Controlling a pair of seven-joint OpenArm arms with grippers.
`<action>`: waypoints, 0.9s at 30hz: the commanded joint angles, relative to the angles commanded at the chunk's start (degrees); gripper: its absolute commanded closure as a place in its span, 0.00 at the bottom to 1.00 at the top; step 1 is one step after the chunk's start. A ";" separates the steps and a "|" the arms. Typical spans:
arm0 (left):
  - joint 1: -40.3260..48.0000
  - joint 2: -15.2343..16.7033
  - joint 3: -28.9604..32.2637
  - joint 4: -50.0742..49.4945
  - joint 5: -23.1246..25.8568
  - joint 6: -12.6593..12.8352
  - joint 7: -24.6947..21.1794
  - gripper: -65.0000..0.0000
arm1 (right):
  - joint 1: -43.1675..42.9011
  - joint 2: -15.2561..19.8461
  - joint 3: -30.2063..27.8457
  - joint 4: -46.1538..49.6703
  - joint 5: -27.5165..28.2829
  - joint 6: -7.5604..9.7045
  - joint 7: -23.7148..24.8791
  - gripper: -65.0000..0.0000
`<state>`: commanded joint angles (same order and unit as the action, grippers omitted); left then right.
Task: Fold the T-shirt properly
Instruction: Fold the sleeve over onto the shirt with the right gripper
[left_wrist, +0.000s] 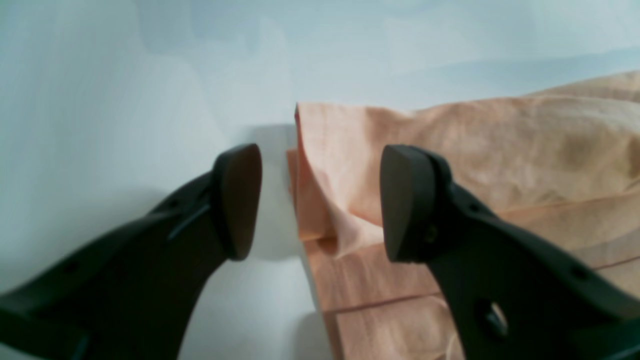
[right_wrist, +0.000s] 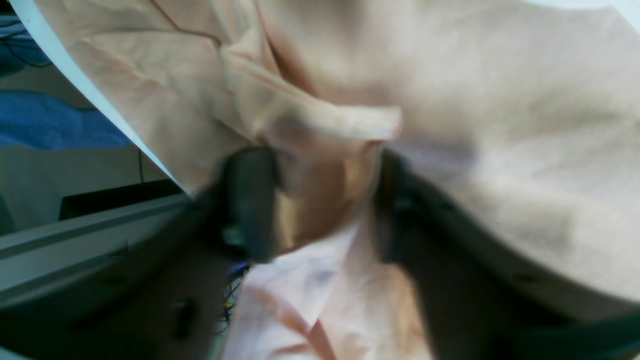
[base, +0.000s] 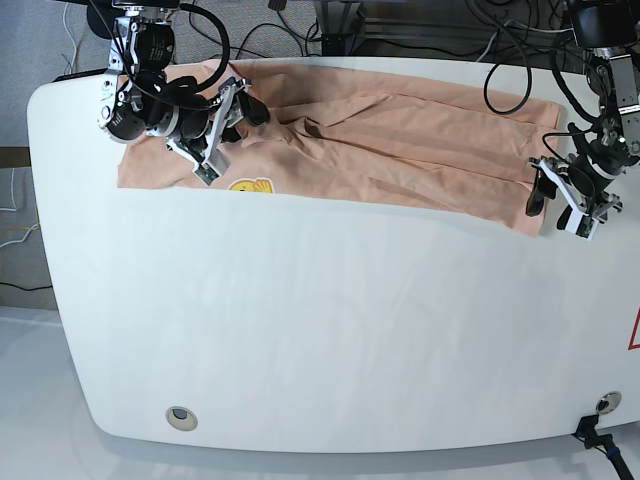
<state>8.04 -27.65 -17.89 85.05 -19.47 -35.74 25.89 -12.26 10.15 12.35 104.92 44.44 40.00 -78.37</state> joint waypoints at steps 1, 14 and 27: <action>0.00 0.00 0.00 0.00 0.00 0.00 0.00 0.46 | -0.09 0.00 -0.70 0.00 0.09 0.00 -0.09 0.79; 0.00 0.00 0.00 0.00 0.00 0.00 0.00 0.46 | -6.59 2.11 -2.29 4.48 21.10 0.00 -1.63 0.84; 1.58 0.00 0.00 4.66 -0.26 -0.18 0.35 0.46 | 1.41 8.97 0.09 5.27 14.77 0.00 -1.63 0.84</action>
<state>9.63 -27.65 -17.89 89.71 -19.74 -35.91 26.24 -10.86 19.12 12.44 110.20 59.21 40.00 -80.00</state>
